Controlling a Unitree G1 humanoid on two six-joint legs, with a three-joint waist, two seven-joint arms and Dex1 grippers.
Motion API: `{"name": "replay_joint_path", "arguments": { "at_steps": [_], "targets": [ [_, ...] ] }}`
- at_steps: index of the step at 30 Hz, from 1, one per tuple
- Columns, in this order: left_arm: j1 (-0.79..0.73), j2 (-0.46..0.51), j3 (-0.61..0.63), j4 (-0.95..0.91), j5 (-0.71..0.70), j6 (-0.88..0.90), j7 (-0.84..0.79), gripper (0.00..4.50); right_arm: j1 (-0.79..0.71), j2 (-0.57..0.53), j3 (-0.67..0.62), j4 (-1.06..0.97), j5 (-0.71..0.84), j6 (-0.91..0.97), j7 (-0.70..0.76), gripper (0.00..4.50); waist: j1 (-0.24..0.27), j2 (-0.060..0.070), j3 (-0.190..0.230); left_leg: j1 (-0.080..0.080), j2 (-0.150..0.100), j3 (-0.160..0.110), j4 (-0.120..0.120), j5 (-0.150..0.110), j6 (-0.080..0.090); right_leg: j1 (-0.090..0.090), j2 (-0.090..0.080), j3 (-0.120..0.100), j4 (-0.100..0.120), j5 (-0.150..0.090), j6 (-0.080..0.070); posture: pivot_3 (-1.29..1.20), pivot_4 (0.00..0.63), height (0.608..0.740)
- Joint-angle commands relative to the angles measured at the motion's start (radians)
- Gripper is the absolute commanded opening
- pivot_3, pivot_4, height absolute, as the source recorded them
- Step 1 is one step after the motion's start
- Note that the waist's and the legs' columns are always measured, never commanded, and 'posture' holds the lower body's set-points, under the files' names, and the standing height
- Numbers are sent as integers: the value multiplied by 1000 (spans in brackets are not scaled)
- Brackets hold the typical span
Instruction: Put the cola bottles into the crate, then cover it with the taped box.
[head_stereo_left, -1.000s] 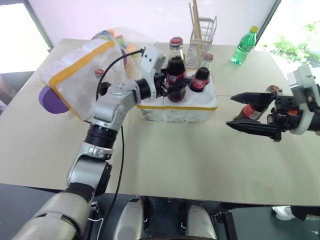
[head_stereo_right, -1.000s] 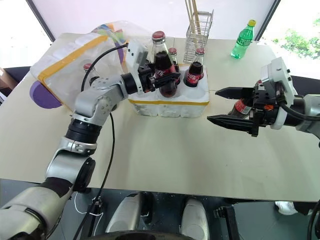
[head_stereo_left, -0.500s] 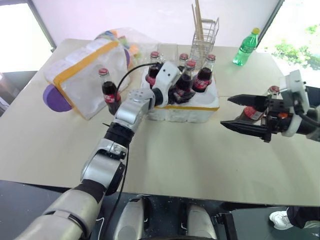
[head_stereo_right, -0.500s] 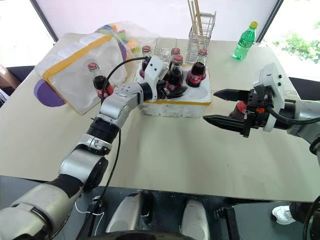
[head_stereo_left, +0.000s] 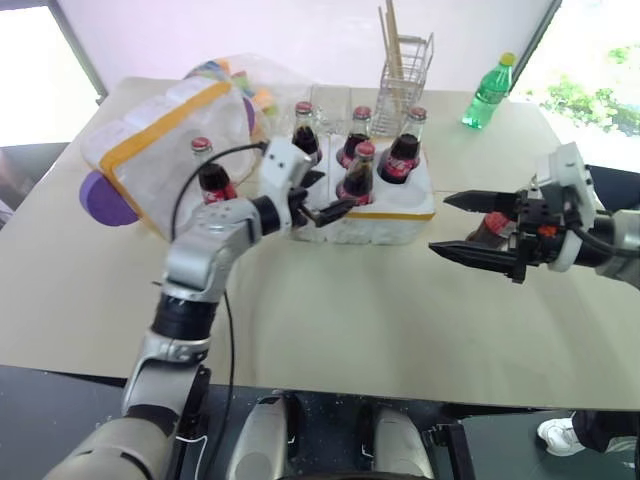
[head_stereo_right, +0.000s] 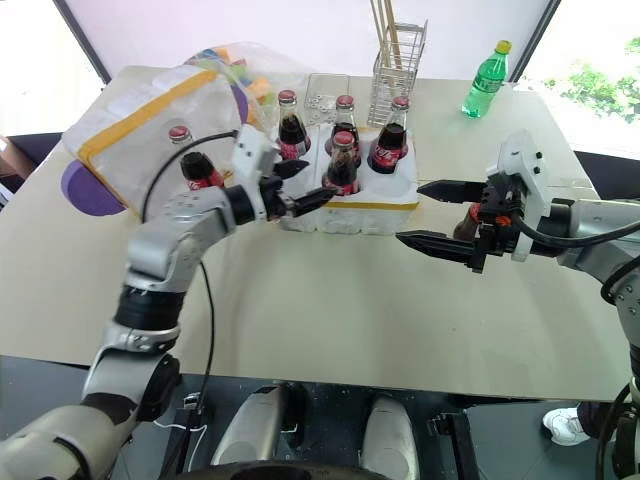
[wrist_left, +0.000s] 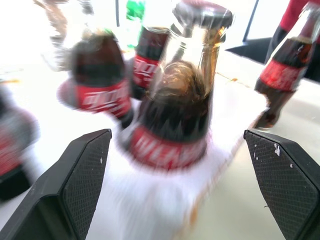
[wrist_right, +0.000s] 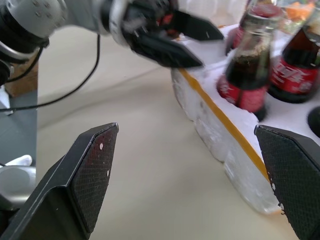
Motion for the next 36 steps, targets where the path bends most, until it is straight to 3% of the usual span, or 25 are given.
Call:
{"name": "replay_joint_path", "arguments": {
  "at_steps": [1,4,9,28,36],
  "targets": [
    [198,122,179,-263,-73,91,26,4425,-30,-6,-11,17,-5,-11,7,4500,-10,0,0,0,0,0,0,0,0,-1,0,1,0,0,0,0,150,736],
    [357,194,295,-318,-48,98,76,4425,-50,-14,-8,46,-9,0,10,4500,5,0,0,0,0,-1,-1,0,-1,-1,1,0,0,0,0,0,150,736],
    [468,217,408,-268,-13,44,149,4425,-94,-14,7,73,-42,-31,16,4500,7,0,0,0,0,-1,0,-2,-4,-3,1,0,-4,-2,-5,0,150,736],
    [147,180,155,279,130,-298,136,4425,-84,10,-4,36,-21,-34,37,4500,3,0,0,-4,2,2,0,-1,-1,-5,2,1,-1,1,-1,0,150,736],
    [-10,122,101,499,180,-411,138,4425,-91,23,11,43,-22,-35,34,4500,4,0,0,-6,2,2,1,0,-1,-6,2,0,-1,1,-1,0,150,736]
  ]
}}
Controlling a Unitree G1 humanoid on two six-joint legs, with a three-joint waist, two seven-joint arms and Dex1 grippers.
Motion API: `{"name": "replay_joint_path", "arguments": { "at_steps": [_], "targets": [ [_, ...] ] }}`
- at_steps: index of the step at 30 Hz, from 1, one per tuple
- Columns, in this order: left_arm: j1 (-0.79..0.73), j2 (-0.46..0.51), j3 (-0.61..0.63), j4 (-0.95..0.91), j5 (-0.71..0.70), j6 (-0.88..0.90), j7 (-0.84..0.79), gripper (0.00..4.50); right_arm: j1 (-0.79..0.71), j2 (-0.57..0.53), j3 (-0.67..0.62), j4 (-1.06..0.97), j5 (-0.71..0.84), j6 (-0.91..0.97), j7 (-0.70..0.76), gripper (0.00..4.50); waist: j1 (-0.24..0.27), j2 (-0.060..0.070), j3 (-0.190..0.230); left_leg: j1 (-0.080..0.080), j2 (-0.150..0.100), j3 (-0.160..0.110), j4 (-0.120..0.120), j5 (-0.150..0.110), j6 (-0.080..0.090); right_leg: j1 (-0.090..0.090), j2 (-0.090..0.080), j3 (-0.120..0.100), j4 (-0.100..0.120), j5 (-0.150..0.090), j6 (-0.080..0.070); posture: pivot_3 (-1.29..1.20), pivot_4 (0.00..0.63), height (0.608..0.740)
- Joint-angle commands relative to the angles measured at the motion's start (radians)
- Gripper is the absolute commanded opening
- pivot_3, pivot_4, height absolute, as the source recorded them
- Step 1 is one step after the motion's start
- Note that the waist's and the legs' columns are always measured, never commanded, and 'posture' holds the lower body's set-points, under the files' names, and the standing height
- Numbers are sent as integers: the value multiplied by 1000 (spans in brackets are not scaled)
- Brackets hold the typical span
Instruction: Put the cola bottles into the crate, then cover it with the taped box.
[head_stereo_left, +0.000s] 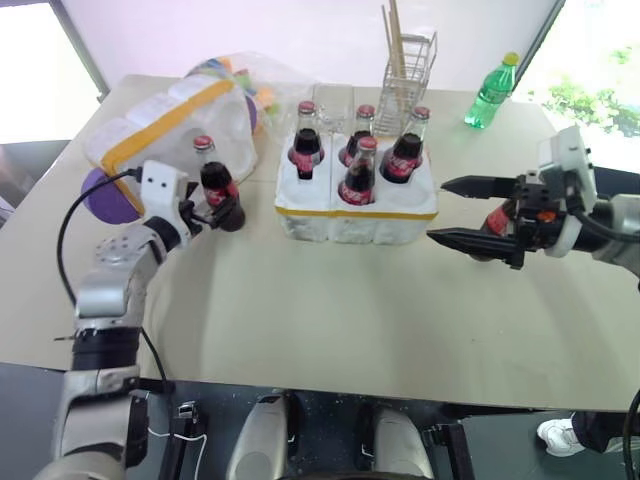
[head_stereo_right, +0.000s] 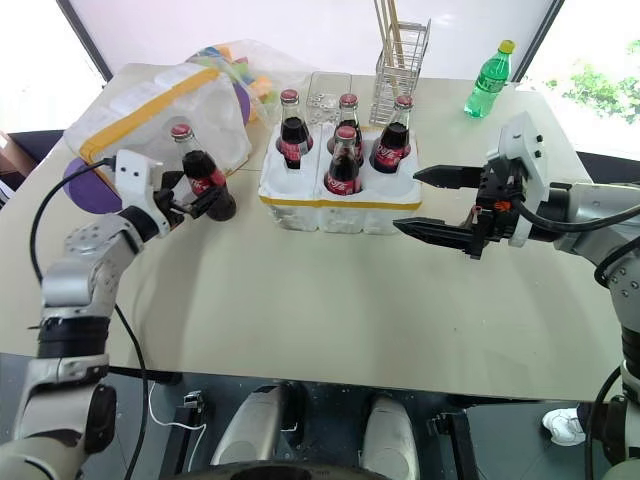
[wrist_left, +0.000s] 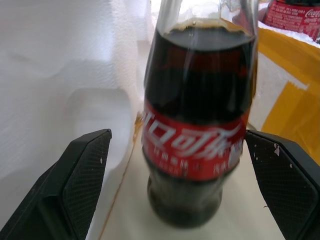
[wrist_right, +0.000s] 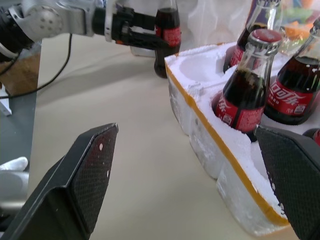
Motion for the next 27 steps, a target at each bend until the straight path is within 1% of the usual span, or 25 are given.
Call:
{"name": "replay_joint_path", "arguments": {
  "at_steps": [1,3,4,6,8,12,14,16,19,24,27],
  "targets": [
    [-43,-12,-11,34,16,-56,-4,4425,-13,6,-18,-17,12,-6,-3,4500,0,0,0,0,0,0,0,0,0,0,0,0,1,0,0,0,150,736],
    [-48,-15,-15,46,23,-68,-8,4425,-11,9,-17,-21,11,-6,-6,4500,-2,0,0,0,0,0,0,0,0,0,0,0,1,0,0,0,150,736],
    [-46,-16,-11,47,20,-69,-9,4194,-10,10,-18,-23,12,-6,-7,4500,-3,0,0,0,1,0,0,0,0,-1,0,0,1,0,0,0,150,736],
    [-42,-11,-6,43,11,-67,-18,3586,-10,10,-20,-24,13,-4,-9,4500,-2,0,0,0,1,0,0,0,0,-1,1,0,1,0,0,0,150,736],
    [-43,2,5,3,-13,-25,-29,2691,-5,7,-27,-24,12,-4,-10,4500,-1,0,0,0,1,1,0,0,0,-1,1,0,1,0,0,0,150,736],
    [-69,28,31,-66,-56,67,-30,2707,1,5,-34,-19,9,-6,-16,4500,0,0,0,0,1,0,0,0,0,-1,1,0,1,0,0,0,150,736],
    [-110,51,53,-104,-95,128,-39,2707,4,9,-33,-17,4,-10,-21,4500,-1,-1,1,-1,1,0,0,0,0,-1,1,0,1,0,0,0,150,736],
    [-172,73,71,-147,-151,200,-50,2707,13,11,-34,-20,0,-16,-24,4500,0,-3,2,-4,2,0,0,1,-1,-4,1,0,1,0,0,0,150,736],
    [-296,87,83,-180,-232,297,-68,2707,29,9,-44,-28,2,-18,-26,4500,3,-9,6,-9,2,-2,2,4,-5,-8,3,-1,2,1,-2,0,150,736],
    [-403,87,57,-156,-252,320,-97,2707,45,10,-51,-40,2,-20,-38,4500,-2,-10,6,-8,1,1,2,4,-6,-6,2,0,1,2,0,0,150,736],
    [-452,42,6,-116,-245,301,-120,2707,68,11,-69,-52,3,-19,-51,4500,-2,-10,6,-7,2,1,2,5,-6,-6,3,0,2,2,0,0,150,736]
  ]
}}
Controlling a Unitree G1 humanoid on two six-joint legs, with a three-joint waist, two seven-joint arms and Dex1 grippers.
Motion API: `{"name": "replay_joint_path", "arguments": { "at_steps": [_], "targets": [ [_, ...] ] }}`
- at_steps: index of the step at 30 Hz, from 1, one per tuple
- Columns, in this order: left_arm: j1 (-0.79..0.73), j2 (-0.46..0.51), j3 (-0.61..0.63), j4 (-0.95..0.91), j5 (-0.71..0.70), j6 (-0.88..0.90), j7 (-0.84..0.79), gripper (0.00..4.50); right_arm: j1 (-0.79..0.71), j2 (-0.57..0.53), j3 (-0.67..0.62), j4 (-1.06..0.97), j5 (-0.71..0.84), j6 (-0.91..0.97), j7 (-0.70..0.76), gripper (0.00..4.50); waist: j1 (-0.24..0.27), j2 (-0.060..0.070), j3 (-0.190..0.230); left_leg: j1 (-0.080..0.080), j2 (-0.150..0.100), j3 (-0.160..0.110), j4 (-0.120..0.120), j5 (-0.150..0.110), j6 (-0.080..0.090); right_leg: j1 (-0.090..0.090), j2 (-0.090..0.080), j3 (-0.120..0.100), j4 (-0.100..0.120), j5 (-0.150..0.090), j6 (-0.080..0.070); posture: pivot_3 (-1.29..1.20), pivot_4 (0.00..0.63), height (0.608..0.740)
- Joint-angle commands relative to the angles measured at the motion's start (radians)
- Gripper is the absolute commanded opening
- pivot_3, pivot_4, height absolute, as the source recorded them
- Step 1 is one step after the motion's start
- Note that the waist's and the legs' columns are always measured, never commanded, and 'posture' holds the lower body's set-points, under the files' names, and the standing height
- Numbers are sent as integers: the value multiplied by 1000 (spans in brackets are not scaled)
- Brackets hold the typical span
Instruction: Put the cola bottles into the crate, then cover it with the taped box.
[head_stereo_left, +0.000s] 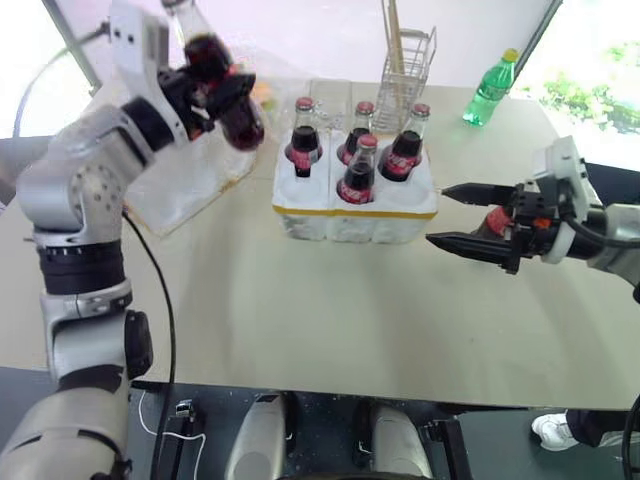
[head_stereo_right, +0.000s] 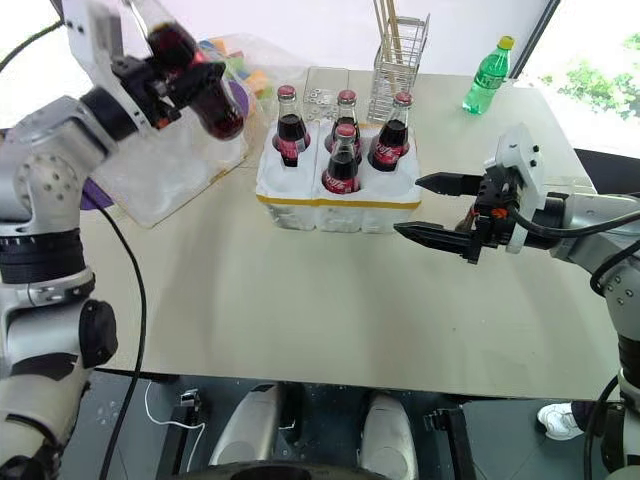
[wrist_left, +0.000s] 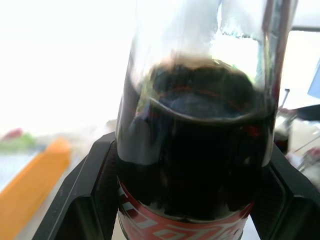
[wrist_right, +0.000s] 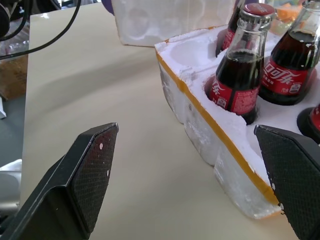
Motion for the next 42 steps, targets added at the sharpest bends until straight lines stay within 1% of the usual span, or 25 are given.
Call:
{"name": "replay_joint_path", "arguments": {
  "at_steps": [1,6,11,13,17,23,25,29,37,39,40,41,42],
  "targets": [
    [-50,-36,-50,11,1,-28,-31,2707,13,3,-53,-38,7,-14,-19,4500,2,0,0,0,0,0,0,0,0,0,0,0,0,0,0,0,150,736],
    [-18,-94,-129,42,51,-90,-59,2707,39,13,-71,-63,17,-8,-46,4500,2,0,0,-1,0,0,1,0,0,0,0,0,0,0,0,0,150,736],
    [-6,-162,-169,115,99,-166,-61,2707,50,26,-72,-81,26,0,-73,4500,2,0,0,-1,0,0,1,0,0,0,0,0,0,0,0,0,150,736],
    [-4,-164,-189,136,130,-195,-65,2707,50,28,-71,-84,27,2,-80,4500,1,0,0,-1,0,0,1,0,0,0,0,0,0,0,0,0,150,736],
    [19,-138,-210,127,167,-220,-92,2707,48,29,-75,-85,31,6,-93,4500,3,0,0,0,0,0,1,0,0,0,0,0,0,1,0,0,150,736],
    [46,-116,-204,77,155,-184,-118,2707,39,38,-54,-64,12,-9,-101,4500,-1,0,0,0,1,0,1,0,0,0,0,0,0,1,0,0,150,736],
    [54,-124,-206,74,150,-163,-116,2707,29,43,-41,-55,2,-14,-105,4500,0,0,0,0,1,0,1,0,0,0,0,0,1,1,0,0,150,736],
    [89,-149,-259,109,197,-170,-111,2707,5,55,-15,-34,-29,-27,-123,4500,1,0,0,0,1,0,1,0,0,0,0,0,1,1,0,0,150,736],
    [125,-222,-324,257,305,-277,-79,2707,-11,78,38,-20,-107,-54,-153,4500,4,2,-2,0,0,1,1,0,0,1,0,0,1,1,0,0,150,736],
    [125,-235,-319,287,315,-290,-70,3790,-9,84,46,-26,-115,-57,-159,4500,5,2,-2,2,0,0,2,0,1,3,0,0,1,1,0,0,150,736],
    [125,-237,-316,297,318,-298,-71,4152,-7,86,51,-29,-122,-60,-160,4500,5,2,-2,2,0,0,2,-1,2,3,0,0,1,1,0,0,150,736],
    [125,-238,-313,303,320,-304,-74,4484,-5,89,54,-32,-126,-62,-163,4500,5,2,-2,3,0,-1,2,-2,4,4,0,0,1,1,0,0,150,736],
    [126,-237,-311,304,321,-310,-77,4484,-4,92,56,-35,-128,-61,-167,4500,5,2,-2,4,0,-1,2,-3,5,6,0,0,0,1,0,0,150,736]
  ]
}}
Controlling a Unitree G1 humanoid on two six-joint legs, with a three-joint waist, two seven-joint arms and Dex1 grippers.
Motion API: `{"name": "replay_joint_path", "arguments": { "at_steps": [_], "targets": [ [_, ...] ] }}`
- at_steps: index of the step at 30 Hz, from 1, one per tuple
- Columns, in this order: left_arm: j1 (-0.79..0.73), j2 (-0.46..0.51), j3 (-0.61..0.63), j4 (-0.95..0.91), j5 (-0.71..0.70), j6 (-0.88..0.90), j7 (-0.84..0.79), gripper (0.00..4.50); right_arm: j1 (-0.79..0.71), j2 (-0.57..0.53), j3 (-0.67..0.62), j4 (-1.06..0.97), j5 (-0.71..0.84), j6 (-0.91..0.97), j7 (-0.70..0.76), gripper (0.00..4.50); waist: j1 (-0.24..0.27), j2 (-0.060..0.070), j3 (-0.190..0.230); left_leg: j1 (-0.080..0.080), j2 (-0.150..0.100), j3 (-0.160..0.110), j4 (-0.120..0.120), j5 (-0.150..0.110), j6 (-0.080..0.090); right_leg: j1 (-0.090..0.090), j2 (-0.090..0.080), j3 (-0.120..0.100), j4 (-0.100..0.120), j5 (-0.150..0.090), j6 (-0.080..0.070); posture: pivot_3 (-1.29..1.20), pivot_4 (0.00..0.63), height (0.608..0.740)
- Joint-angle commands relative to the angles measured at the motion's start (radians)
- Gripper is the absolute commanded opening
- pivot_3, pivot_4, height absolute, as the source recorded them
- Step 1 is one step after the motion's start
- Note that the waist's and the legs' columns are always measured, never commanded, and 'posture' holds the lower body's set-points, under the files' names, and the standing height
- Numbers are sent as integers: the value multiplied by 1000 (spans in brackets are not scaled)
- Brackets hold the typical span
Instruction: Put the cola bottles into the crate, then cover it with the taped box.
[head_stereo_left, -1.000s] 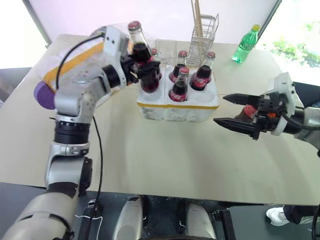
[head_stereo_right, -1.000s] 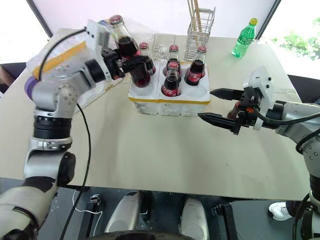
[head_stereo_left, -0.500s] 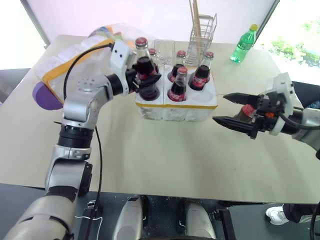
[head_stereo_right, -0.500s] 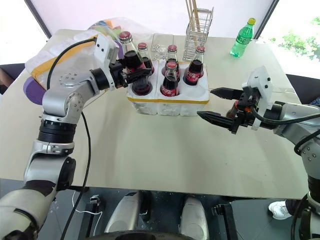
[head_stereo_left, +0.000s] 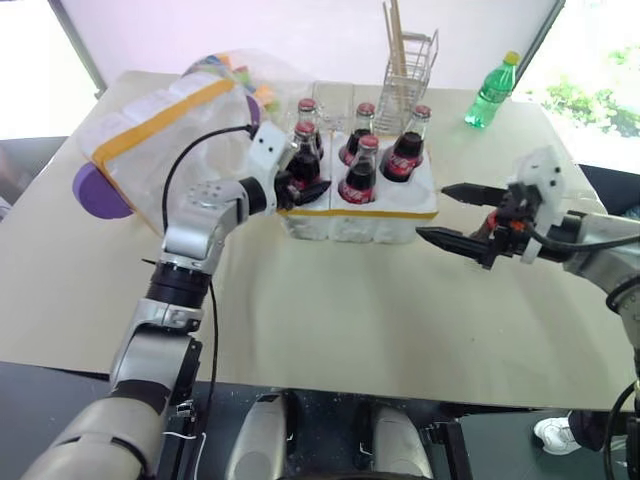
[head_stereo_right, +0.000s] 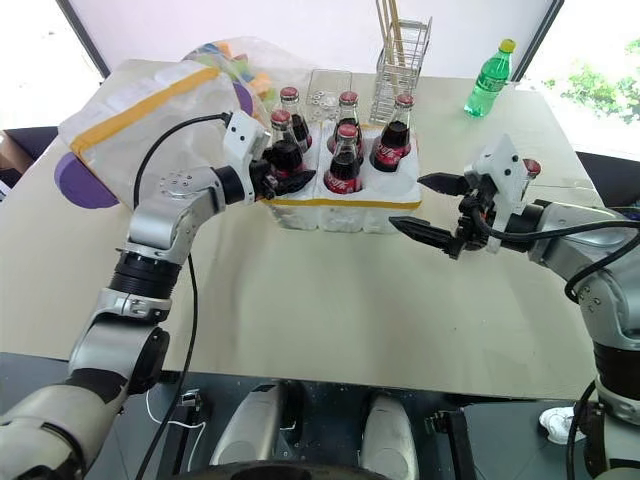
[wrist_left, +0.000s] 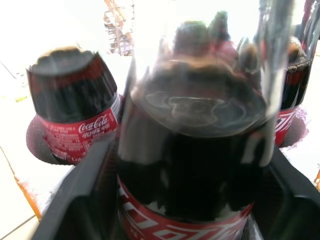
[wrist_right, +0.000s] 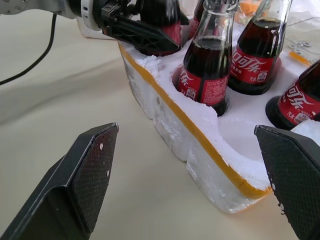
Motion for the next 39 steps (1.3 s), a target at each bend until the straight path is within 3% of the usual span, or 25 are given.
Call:
{"name": "replay_joint_path", "arguments": {
  "at_steps": [1,6,10,14,17,20,23,29,39],
  "targets": [
    [19,-6,-7,34,21,-12,-5,4484,-10,16,-11,-27,-10,-12,-20,4500,0,0,0,2,0,0,0,0,0,2,0,0,0,0,0,0,150,736],
    [46,47,62,-109,-64,36,-75,4484,21,47,-6,-60,-26,-7,-66,4500,-5,0,0,4,1,-1,-1,0,0,3,0,0,0,0,0,0,150,736],
    [82,143,151,-311,-231,186,-174,4484,64,68,-60,-90,-10,12,-115,4500,-7,1,0,3,2,1,-2,2,-4,0,1,0,0,0,0,0,150,736],
    [163,359,300,-583,-570,433,-371,4484,217,101,-211,-171,46,45,-163,4500,-6,1,0,-1,2,1,-2,3,-5,-3,1,0,0,0,-1,0,150,736],
    [214,445,317,-664,-652,492,-403,4484,344,93,-261,-218,21,19,-149,4500,1,2,0,0,2,0,-2,2,-5,-1,1,0,-1,0,0,0,150,736],
    [281,480,272,-735,-644,477,-415,4484,439,123,-323,-209,3,4,-185,4500,0,2,0,5,0,0,-2,-1,0,5,0,1,-3,0,0,0,150,736],
    [299,454,213,-729,-591,441,-373,4484,454,174,-342,-171,-18,-20,-243,4500,-2,2,0,9,2,0,-2,-3,-3,8,2,1,-6,-2,-4,0,150,736],
    [313,408,154,-710,-531,378,-329,4484,401,259,-308,-35,-129,-112,-350,4500,-4,2,0,10,2,4,-4,-1,0,4,2,6,-1,-1,-2,0,150,736],
    [321,386,136,-711,-507,342,-297,4484,259,295,-241,158,-178,-190,-350,4500,-6,3,0,12,3,9,-6,-1,0,1,3,12,0,-1,-2,0,150,736]
  ]
}}
